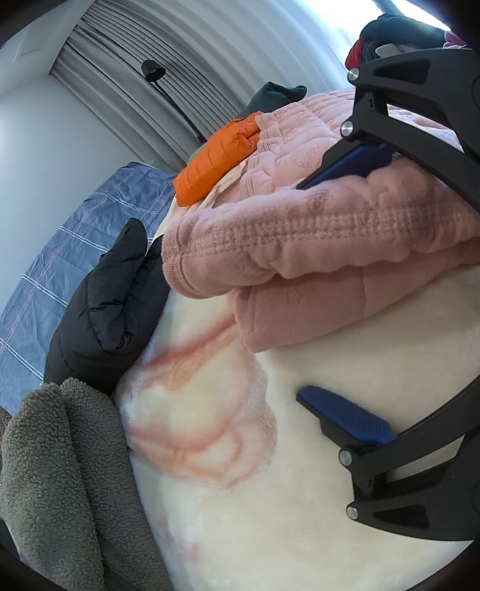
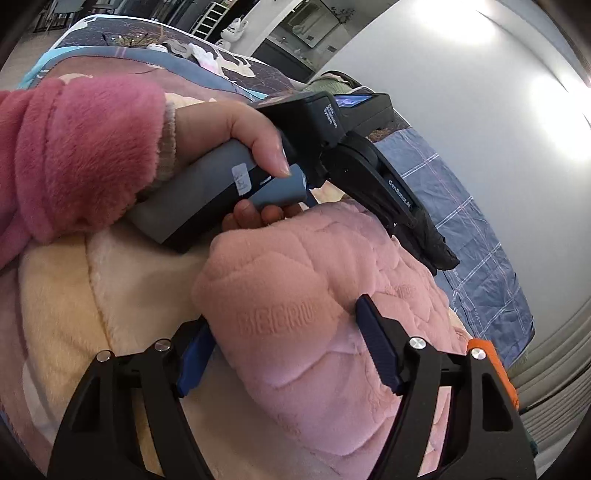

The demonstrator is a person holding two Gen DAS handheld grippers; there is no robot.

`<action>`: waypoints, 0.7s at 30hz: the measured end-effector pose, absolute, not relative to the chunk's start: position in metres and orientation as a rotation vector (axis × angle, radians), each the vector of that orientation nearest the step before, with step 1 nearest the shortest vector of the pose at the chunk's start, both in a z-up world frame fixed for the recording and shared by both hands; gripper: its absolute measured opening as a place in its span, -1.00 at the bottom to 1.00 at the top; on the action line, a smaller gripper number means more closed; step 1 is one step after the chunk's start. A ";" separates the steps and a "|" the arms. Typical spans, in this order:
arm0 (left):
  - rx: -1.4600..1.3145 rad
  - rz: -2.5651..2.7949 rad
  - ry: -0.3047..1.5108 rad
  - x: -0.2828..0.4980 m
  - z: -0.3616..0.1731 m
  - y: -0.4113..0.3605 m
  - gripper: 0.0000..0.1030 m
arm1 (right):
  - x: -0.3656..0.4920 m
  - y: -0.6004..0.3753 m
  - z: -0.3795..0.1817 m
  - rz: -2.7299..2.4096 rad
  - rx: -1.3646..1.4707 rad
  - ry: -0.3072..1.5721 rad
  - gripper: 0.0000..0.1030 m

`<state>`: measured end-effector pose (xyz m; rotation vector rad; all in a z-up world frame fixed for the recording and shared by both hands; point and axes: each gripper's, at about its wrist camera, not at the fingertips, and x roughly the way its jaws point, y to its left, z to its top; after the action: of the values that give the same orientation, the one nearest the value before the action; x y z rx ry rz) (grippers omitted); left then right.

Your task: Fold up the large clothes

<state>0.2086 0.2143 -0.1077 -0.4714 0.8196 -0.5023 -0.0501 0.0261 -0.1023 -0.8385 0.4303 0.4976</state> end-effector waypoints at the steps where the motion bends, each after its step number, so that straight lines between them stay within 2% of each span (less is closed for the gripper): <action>1: -0.472 -0.503 0.820 0.209 -0.108 0.214 0.96 | -0.048 0.027 -0.103 0.496 -0.829 0.437 0.42; 3: -0.473 -0.504 0.821 0.209 -0.108 0.214 0.96 | -0.039 0.026 -0.104 0.510 -0.785 0.466 0.38; 5: -0.473 -0.503 0.821 0.209 -0.108 0.214 0.96 | -0.031 0.021 -0.104 0.514 -0.729 0.498 0.20; 7: -0.471 -0.498 0.823 0.210 -0.108 0.214 0.96 | -0.029 0.016 -0.099 0.504 -0.685 0.499 -0.13; 10: -0.469 -0.489 0.834 0.213 -0.105 0.211 0.95 | -0.023 0.004 -0.089 0.522 -0.575 0.532 -0.31; 11: -0.467 -0.486 0.835 0.213 -0.104 0.210 0.82 | -0.020 -0.001 -0.085 0.535 -0.522 0.552 -0.33; 12: -0.471 -0.503 0.829 0.211 -0.100 0.209 0.45 | -0.018 -0.004 -0.083 0.540 -0.492 0.562 -0.36; 13: -0.489 -0.534 0.829 0.211 -0.099 0.209 0.24 | -0.014 -0.011 -0.079 0.552 -0.433 0.581 -0.37; 15: -0.505 -0.517 0.835 0.208 -0.091 0.207 0.00 | -0.010 -0.018 -0.075 0.572 -0.361 0.609 -0.39; 17: -0.460 -0.485 0.835 0.206 -0.082 0.201 -0.15 | -0.007 -0.024 -0.072 0.587 -0.313 0.626 -0.41; 21: -0.435 -0.456 0.838 0.205 -0.064 0.196 -0.27 | -0.006 -0.034 -0.062 0.610 -0.231 0.626 -0.44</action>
<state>0.2049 0.1959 -0.0645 -0.4354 0.8383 -0.4562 -0.0065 -0.0338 -0.0621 -0.2311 0.6258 0.6098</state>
